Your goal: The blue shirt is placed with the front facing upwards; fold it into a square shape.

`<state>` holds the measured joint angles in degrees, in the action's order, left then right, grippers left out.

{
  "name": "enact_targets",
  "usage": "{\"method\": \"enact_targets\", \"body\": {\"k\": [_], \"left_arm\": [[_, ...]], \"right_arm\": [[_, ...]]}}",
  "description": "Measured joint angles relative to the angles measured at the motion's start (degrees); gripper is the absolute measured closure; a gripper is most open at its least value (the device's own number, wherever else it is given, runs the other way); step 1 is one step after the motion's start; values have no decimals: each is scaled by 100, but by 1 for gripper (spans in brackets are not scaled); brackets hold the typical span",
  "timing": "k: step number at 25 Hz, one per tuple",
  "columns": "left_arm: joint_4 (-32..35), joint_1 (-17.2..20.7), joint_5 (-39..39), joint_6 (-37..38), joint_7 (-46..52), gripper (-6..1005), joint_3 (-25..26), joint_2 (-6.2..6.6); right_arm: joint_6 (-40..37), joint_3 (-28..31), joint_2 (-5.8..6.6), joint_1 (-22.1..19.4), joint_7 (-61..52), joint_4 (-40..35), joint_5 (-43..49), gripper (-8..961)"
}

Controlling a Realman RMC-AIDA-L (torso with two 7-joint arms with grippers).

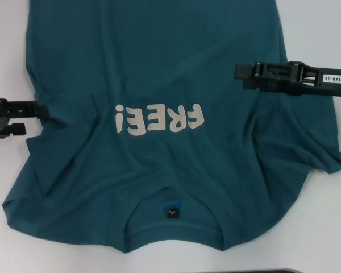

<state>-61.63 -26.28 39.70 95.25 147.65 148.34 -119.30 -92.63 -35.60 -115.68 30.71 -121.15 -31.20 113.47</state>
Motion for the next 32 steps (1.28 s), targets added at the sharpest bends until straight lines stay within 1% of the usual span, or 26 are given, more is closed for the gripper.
{"method": "enact_targets", "body": {"k": [13,28,30,32], "left_arm": [[113,33,-241,-270,-337,137,-33,-27],[490,40,-253,-181,-584,138,-74,-44],[514,48,-171,-21,-677,138,-58,-44],[580,36,116,404,-974,138,68,-13]], "right_arm": [[15,0,18,-55,-5,0,-10,38],[55,0,36,-16,-41,0,-13,38],[55,0,36,-11,-41,0,-7,37],[55,0,37,-12,-41,0,-5,37]]}}
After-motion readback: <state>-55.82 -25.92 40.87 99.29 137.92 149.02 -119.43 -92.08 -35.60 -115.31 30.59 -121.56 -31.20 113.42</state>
